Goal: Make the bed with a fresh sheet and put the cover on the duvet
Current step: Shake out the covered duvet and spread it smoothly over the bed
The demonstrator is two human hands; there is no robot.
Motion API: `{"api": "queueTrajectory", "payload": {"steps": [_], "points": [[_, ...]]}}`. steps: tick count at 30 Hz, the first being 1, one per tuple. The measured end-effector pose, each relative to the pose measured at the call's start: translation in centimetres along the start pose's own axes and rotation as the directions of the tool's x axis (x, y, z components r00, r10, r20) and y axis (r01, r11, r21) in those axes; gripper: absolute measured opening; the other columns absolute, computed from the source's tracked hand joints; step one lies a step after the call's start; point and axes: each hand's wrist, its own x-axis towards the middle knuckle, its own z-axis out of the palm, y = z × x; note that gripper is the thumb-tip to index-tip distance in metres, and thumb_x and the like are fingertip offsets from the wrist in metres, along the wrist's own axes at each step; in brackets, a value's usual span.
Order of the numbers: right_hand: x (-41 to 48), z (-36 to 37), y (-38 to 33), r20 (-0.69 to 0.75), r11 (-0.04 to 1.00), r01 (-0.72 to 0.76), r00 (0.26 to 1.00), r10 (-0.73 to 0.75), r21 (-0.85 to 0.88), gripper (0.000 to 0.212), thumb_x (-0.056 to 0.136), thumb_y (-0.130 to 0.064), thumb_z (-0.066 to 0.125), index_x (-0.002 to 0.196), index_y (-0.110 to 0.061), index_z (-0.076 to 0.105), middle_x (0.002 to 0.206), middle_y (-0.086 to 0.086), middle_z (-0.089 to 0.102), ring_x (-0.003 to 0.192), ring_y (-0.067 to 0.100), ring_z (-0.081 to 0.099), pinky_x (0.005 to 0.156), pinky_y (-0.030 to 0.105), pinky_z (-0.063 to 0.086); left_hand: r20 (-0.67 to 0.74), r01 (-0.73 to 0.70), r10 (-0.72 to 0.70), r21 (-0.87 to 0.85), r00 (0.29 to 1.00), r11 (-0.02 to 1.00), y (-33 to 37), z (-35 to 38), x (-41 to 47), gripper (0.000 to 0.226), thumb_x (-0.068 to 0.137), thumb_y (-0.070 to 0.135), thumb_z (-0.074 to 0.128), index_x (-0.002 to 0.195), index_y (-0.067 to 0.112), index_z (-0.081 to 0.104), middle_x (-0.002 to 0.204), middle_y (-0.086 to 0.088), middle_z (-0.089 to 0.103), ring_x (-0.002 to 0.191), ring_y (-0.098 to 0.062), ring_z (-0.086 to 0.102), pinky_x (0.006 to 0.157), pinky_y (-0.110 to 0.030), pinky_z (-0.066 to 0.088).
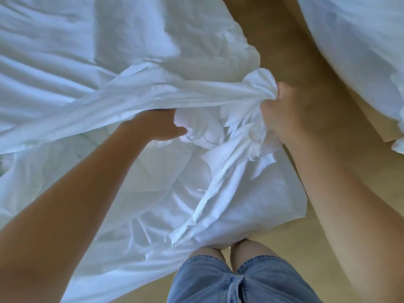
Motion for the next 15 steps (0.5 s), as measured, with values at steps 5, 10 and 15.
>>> {"api": "queueTrajectory", "payload": {"steps": [5, 10, 15], "points": [[1.2, 3.8, 0.3, 0.002, 0.990, -0.138, 0.990, 0.138, -0.009, 0.016, 0.079, -0.004, 0.043, 0.093, -0.012, 0.047, 0.074, -0.007, 0.043, 0.064, 0.010, 0.043, 0.050, 0.019, 0.028, 0.149, -0.314, 0.277, 0.490, 0.949, 0.813, 0.5, -0.6, 2.1, 0.088, 0.082, 0.051, 0.059, 0.150, 0.022, 0.012, 0.156, -0.004, 0.017, 0.140, -0.025, 0.024, 0.110, -0.043, 0.028], [2.4, 6.8, 0.8, 0.092, 0.983, -0.177, 0.979, 0.181, -0.050, 0.040, 0.082, -0.004, 0.043, 0.121, -0.003, 0.048, 0.087, -0.004, 0.046, 0.084, 0.019, 0.047, 0.053, 0.022, 0.030, 0.242, -0.524, 0.571, 0.751, 0.785, 0.403, 2.6, 3.3, 3.1, 0.059, 0.092, 0.016, 0.047, 0.144, 0.008, 0.022, 0.143, -0.010, 0.032, 0.132, -0.029, 0.029, 0.109, -0.040, 0.024], [2.7, 8.3, 2.4, 0.179, 0.979, -0.141, 0.970, 0.166, -0.144, 0.037, 0.083, -0.003, 0.044, 0.120, -0.006, 0.047, 0.085, -0.004, 0.047, 0.085, 0.019, 0.047, 0.058, 0.024, 0.033, 0.324, -0.552, 0.545, 0.766, 0.774, 0.330, 4.2, 5.5, 4.9, 0.041, 0.093, 0.001, 0.039, 0.134, 0.001, 0.039, 0.124, -0.017, 0.052, 0.113, -0.037, 0.050, 0.101, -0.050, 0.037]]}}
